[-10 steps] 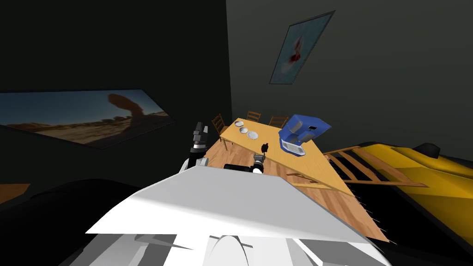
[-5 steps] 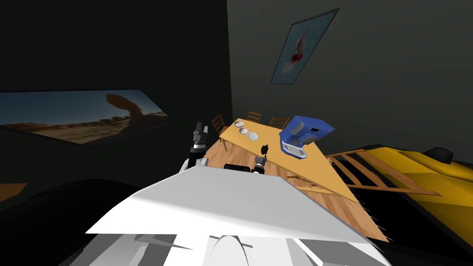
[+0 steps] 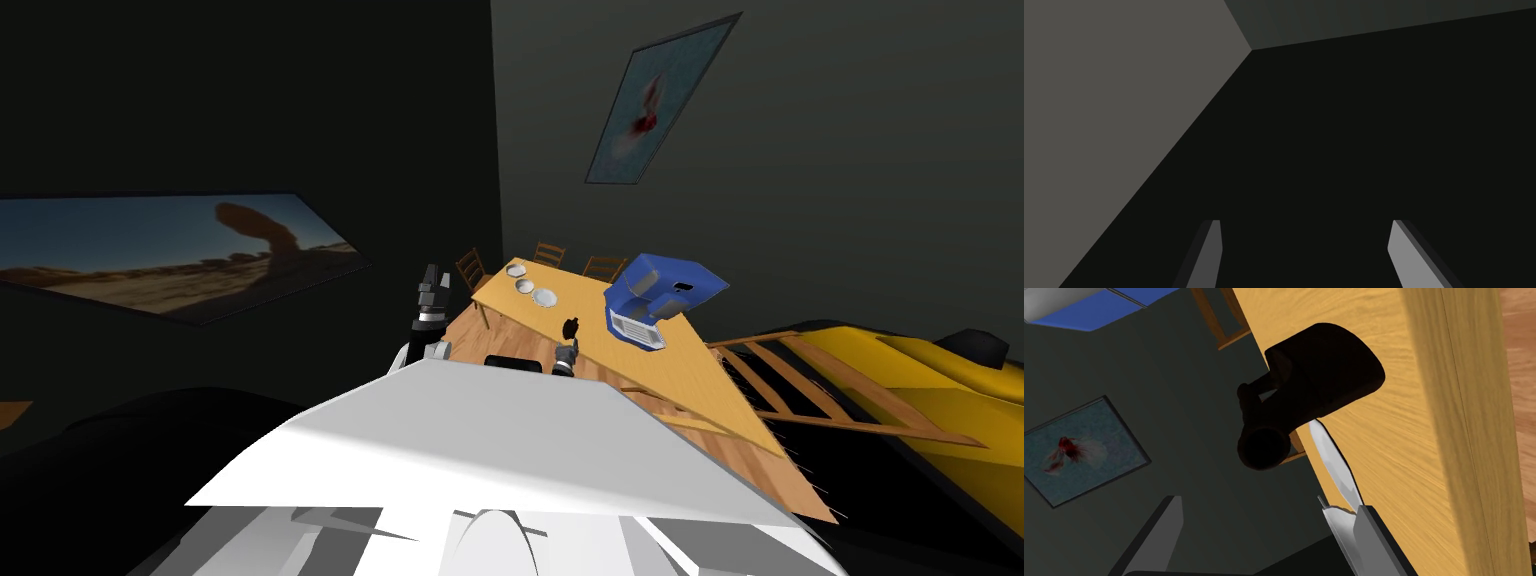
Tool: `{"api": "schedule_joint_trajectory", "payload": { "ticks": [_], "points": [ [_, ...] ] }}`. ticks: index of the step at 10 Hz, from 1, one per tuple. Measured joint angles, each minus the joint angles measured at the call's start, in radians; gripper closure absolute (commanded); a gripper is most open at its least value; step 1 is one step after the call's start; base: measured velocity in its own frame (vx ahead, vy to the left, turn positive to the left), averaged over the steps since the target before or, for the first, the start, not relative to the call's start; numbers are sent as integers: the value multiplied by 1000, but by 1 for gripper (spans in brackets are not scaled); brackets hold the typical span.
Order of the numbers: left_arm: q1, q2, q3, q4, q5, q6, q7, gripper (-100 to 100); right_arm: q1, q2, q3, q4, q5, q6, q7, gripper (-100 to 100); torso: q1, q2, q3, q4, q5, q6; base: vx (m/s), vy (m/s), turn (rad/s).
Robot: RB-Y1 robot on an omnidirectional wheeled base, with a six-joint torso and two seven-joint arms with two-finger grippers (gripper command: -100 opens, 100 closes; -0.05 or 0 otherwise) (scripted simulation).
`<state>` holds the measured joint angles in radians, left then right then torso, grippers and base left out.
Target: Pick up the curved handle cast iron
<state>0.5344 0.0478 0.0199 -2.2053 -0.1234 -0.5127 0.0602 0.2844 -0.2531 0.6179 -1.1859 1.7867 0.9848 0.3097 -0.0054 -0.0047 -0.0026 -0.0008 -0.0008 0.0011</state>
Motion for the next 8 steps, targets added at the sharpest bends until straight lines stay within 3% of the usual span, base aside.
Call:
{"api": "schedule_joint_trajectory", "payload": {
  "ticks": [2,3,4,8],
  "points": [
    [0,0,0,0,0,0,0,0,3,-2,3,33,40,24,5,-100,0,-2,-1,0,0,0,89,-59,13],
    [0,0,0,0,0,0,0,0,3,-2,3,35,42,26,6,0,2,1,0,0,0,0,10,-7,1],
    [0,0,0,0,0,0,0,0,3,-2,3,35,42,26,6,-100,4,3,2,1,1,0,-19,42,-6],
    [0,0,0,0,0,0,0,0,-93,-80,71,127,-39,10,-79,-100,12,7,4,1,3,0,-29,104,-10]
  ]
}}
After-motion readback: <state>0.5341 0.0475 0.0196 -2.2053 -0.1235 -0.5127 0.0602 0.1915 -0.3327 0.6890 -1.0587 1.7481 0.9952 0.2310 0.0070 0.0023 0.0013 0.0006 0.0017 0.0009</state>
